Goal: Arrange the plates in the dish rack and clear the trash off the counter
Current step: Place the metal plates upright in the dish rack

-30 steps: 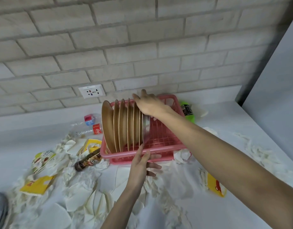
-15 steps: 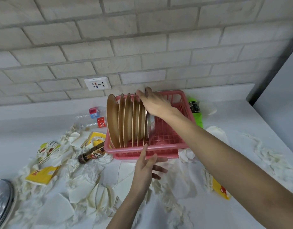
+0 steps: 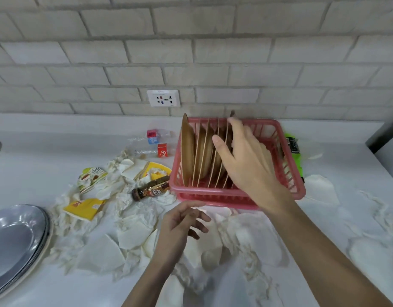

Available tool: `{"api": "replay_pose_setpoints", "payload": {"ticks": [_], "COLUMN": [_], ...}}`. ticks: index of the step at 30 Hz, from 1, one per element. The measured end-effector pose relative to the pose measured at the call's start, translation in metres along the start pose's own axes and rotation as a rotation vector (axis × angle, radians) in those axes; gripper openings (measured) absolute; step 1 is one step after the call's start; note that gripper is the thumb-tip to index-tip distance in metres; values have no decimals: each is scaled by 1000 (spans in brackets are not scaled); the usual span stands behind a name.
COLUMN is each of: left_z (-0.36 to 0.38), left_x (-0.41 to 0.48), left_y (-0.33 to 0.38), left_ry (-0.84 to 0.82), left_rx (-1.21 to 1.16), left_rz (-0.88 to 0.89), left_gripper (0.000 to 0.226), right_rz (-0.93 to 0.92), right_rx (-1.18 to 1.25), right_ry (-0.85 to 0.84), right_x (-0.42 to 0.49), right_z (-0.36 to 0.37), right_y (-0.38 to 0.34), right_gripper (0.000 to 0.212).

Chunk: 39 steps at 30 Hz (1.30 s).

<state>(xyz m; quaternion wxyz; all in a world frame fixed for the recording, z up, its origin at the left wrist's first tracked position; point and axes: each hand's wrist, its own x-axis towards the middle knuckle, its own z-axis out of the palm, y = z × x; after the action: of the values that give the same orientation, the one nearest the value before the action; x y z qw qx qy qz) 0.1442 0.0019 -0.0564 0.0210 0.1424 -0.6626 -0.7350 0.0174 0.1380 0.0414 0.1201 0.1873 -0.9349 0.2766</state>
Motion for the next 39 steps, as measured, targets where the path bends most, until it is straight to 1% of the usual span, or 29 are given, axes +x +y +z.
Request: {"api": "replay_pose_setpoints", "payload": {"ticks": [2, 4, 7, 9, 11, 14, 16, 18, 21, 23, 25, 28, 30, 32, 34, 39], "left_z": [-29, -62, -123, -168, -214, -286, -332, -379, -441, -477, -506, -536, -546, -550, -552, -557], "left_x": [-2, -8, -21, -31, -42, -62, -72, -78, -81, -81, -79, -73, -66, -60, -56, -57], "left_y": [4, 8, 10, 5, -1, -13, -19, -28, -39, -42, -46, -55, -62, -65, -68, -63], "left_ry": [63, 142, 273, 348, 429, 557, 656, 755, 812, 815, 797, 768, 744, 741, 760, 790], "left_rx": [9, 20, 64, 104, 140, 212, 268, 420, 743, 932, 1021, 1018, 933, 779, 671, 635], "left_rz": [16, 43, 95, 96, 93, 90, 58, 15, -12, -10, -34, -127, -181, -182, -145, -47], "left_gripper": [29, 32, 31, 26, 21, 21, 22, 18, 13, 21, 34, 55, 60, 57, 52, 50], "right_rz": [-71, -107, -136, -166, -188, -212, -214, -211, -209, -206, -196, -174, -147, -127, -112, -75], "right_rx": [90, 90, 48, 27, 20, 53, 88, 102, 88, 75, 73, 70, 68, 67, 70, 71], "right_ry": [-82, -191, -388, -497, -577, -681, -729, -761, -812, -847, -872, -876, -885, -900, -912, -909], "right_x": [-19, -35, -57, -72, -84, -99, -104, -106, -107, -107, -107, -108, -109, -110, -110, -108], "right_z": [15, 42, 96, 133, 168, 212, 238, 262, 288, 297, 303, 311, 316, 318, 319, 318], "right_y": [-36, -66, -109, -135, -162, -205, -230, -250, -270, -281, -292, -305, -308, -309, -309, -309], "right_gripper": [35, 28, 22, 19, 19, 20, 19, 16, 12, 16, 20, 27, 32, 32, 30, 32]}}
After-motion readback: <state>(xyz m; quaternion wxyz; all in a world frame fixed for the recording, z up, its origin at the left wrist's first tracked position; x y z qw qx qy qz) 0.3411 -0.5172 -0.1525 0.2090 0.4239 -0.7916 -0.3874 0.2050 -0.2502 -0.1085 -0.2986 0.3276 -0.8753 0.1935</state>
